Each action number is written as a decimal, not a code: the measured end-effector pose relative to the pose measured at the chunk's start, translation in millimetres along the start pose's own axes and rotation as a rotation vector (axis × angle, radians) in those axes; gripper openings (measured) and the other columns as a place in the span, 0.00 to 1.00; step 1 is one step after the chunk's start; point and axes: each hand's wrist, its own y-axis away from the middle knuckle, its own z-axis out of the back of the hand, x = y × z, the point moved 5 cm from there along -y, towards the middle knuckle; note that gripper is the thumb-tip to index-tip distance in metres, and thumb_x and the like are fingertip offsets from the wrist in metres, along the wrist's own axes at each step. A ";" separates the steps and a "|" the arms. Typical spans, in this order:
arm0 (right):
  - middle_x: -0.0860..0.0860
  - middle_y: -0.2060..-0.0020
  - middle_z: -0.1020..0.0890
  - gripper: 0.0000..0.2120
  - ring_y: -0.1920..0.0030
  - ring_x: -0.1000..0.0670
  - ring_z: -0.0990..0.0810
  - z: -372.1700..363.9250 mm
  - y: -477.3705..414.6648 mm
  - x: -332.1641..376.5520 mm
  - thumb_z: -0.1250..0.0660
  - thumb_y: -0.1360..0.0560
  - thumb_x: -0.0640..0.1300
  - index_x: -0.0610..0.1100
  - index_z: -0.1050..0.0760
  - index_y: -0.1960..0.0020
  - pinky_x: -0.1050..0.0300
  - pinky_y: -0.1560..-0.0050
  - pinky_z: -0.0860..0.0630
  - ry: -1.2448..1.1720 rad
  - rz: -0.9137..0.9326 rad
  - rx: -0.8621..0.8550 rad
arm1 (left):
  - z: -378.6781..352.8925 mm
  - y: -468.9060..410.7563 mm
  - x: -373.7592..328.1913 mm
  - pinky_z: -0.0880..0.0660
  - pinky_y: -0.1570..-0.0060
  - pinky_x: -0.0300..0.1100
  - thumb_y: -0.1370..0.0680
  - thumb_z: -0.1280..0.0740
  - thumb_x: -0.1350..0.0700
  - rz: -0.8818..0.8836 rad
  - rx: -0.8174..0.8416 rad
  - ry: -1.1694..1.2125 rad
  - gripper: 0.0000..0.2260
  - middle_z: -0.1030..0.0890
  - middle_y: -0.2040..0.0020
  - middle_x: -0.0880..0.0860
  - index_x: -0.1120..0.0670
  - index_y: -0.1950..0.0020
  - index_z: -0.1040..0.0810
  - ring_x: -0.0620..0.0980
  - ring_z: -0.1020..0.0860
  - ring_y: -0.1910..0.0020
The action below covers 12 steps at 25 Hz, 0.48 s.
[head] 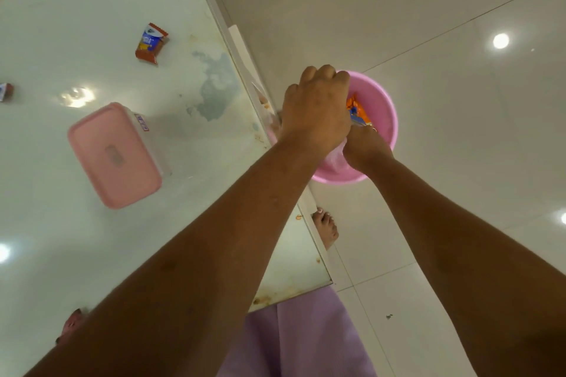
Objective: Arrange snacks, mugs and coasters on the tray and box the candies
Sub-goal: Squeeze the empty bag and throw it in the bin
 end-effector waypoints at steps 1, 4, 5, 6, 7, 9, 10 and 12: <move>0.39 0.48 0.21 0.14 0.50 0.38 0.22 10.2 4.7 5.4 0.44 0.28 0.31 0.43 0.23 0.52 0.53 0.57 0.31 -0.025 0.004 -0.031 | 6.2 4.5 -1.8 0.30 0.47 0.46 0.24 0.39 0.58 0.000 -0.016 0.003 0.14 0.26 0.40 0.53 0.54 0.38 0.29 0.53 0.30 0.39; 0.42 0.51 0.19 0.12 0.53 0.40 0.21 30.9 16.6 25.1 0.44 0.26 0.35 0.49 0.26 0.54 0.53 0.57 0.29 -0.025 0.037 -0.024 | 22.9 22.4 -1.9 0.31 0.41 0.46 0.23 0.39 0.57 0.016 -0.054 0.024 0.17 0.27 0.36 0.53 0.53 0.34 0.31 0.53 0.31 0.36; 0.42 0.51 0.19 0.12 0.52 0.40 0.21 34.7 20.9 31.0 0.45 0.25 0.36 0.50 0.26 0.52 0.52 0.56 0.27 -0.035 0.044 -0.019 | 27.9 29.0 1.0 0.32 0.39 0.47 0.23 0.39 0.57 0.032 -0.069 0.049 0.17 0.28 0.34 0.53 0.53 0.34 0.31 0.52 0.32 0.35; 0.43 0.49 0.19 0.14 0.51 0.40 0.21 38.6 28.1 37.5 0.45 0.25 0.37 0.50 0.25 0.48 0.51 0.54 0.26 -0.054 0.053 -0.033 | 34.7 37.5 5.4 0.33 0.36 0.47 0.23 0.38 0.57 0.045 -0.086 0.069 0.18 0.28 0.33 0.53 0.53 0.33 0.31 0.52 0.33 0.34; 0.43 0.47 0.19 0.16 0.49 0.40 0.21 42.4 37.0 44.2 0.45 0.25 0.37 0.50 0.25 0.43 0.50 0.51 0.25 -0.078 0.056 -0.058 | 42.5 46.9 11.1 0.34 0.34 0.49 0.23 0.38 0.57 0.057 -0.107 0.086 0.19 0.29 0.32 0.52 0.52 0.33 0.31 0.52 0.34 0.32; 0.42 0.44 0.20 0.21 0.46 0.40 0.22 52.0 58.9 59.6 0.45 0.25 0.35 0.49 0.27 0.36 0.47 0.47 0.24 -0.157 0.037 -0.129 | 59.8 69.8 25.0 0.37 0.32 0.51 0.24 0.37 0.56 0.075 -0.155 0.110 0.20 0.31 0.31 0.52 0.51 0.32 0.32 0.52 0.36 0.30; 0.42 0.44 0.20 0.22 0.46 0.39 0.22 56.9 71.0 67.5 0.45 0.26 0.35 0.49 0.28 0.36 0.46 0.46 0.24 -0.184 0.019 -0.174 | 68.1 83.4 32.7 0.39 0.31 0.52 0.25 0.37 0.56 0.082 -0.170 0.117 0.21 0.32 0.30 0.51 0.51 0.32 0.32 0.52 0.38 0.29; 0.42 0.44 0.20 0.21 0.46 0.40 0.22 67.6 98.9 88.6 0.44 0.25 0.35 0.46 0.28 0.35 0.45 0.45 0.25 -0.218 -0.011 -0.286 | 82.0 113.9 50.4 0.41 0.30 0.52 0.25 0.38 0.57 0.096 -0.187 0.138 0.22 0.34 0.29 0.51 0.51 0.31 0.33 0.52 0.40 0.28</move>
